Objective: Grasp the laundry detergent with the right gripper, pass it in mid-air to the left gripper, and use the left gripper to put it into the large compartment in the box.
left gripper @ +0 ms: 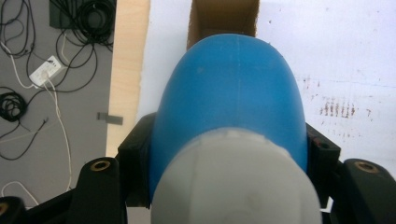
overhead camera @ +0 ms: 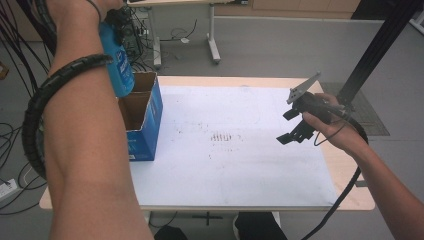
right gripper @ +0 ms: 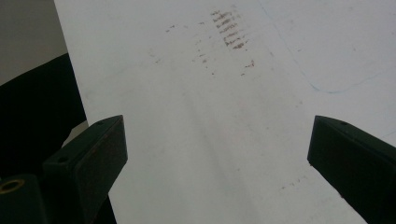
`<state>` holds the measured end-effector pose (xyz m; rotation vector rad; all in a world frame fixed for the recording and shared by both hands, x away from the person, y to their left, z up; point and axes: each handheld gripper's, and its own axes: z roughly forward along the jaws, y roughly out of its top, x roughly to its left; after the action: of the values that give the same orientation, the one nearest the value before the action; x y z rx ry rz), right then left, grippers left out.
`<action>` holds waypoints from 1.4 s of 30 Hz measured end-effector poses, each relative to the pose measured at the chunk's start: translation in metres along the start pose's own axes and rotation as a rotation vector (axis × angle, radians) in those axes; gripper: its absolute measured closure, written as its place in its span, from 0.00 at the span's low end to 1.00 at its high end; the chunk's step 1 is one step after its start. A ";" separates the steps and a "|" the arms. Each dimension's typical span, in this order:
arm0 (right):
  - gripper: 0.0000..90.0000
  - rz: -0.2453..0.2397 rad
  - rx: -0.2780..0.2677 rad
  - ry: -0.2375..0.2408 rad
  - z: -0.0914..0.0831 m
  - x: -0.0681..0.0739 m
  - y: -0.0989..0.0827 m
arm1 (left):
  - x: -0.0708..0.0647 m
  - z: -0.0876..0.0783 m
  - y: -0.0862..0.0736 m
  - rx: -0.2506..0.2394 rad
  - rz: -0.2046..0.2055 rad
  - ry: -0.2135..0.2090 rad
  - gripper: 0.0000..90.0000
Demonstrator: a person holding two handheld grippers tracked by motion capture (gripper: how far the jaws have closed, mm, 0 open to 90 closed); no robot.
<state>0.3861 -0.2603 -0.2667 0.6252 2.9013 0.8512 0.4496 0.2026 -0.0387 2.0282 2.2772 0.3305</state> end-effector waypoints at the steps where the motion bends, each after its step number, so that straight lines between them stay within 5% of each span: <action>1: 0.05 0.001 0.001 0.000 0.000 -0.001 0.000 | 0.001 0.001 0.000 0.001 -0.003 -0.002 0.41; 13: 0.05 -0.003 0.018 0.002 0.005 -0.003 -0.001 | 0.006 0.023 0.001 0.012 -0.020 -0.005 0.41; 42: 0.05 -0.020 0.044 -0.014 0.013 0.002 0.002 | 0.012 0.116 -0.015 0.044 -0.022 -0.037 0.41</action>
<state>0.3871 -0.2512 -0.2768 0.6024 2.9161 0.7797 0.4565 0.2254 -0.1541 2.0099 2.3033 0.2408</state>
